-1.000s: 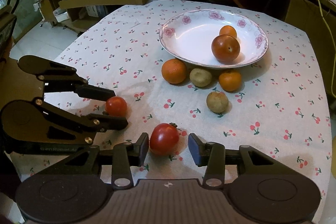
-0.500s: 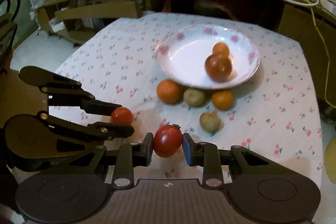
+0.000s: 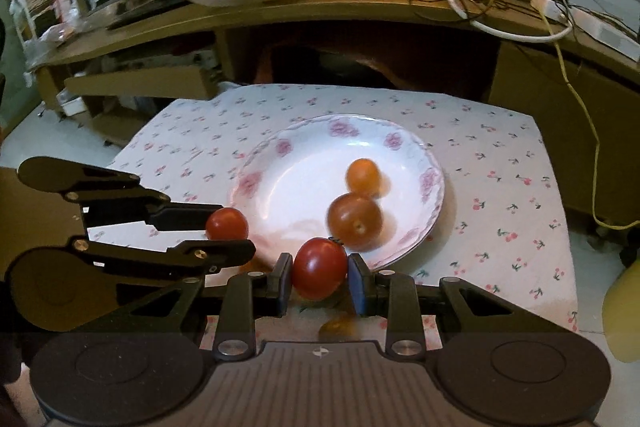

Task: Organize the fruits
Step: 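Carry both red tomatoes over the plate and open both tools, then grasp an orange with the left tool while the right tool grasps a brown kiwi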

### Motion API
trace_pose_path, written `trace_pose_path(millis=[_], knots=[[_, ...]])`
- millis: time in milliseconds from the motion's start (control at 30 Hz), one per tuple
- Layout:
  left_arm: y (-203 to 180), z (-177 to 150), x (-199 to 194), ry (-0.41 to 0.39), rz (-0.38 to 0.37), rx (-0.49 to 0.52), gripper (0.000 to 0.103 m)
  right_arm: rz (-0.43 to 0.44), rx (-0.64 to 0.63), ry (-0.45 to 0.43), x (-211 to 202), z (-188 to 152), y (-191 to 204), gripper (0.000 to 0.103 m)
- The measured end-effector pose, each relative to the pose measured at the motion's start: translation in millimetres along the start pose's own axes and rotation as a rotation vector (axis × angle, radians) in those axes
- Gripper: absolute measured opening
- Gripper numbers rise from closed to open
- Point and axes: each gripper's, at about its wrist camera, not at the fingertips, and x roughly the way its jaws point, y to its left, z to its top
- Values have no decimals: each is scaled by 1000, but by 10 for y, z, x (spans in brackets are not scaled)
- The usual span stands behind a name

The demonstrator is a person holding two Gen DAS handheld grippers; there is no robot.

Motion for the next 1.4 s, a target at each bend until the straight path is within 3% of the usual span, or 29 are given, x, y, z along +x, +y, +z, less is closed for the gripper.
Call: trace_pose_path(millis=[700, 1400], knots=[[70, 69, 362, 44, 38, -22, 33, -30, 8, 28, 387, 155, -163, 33], [56, 95, 156, -3, 28, -13, 42, -48, 22, -26, 193, 157, -274, 40]])
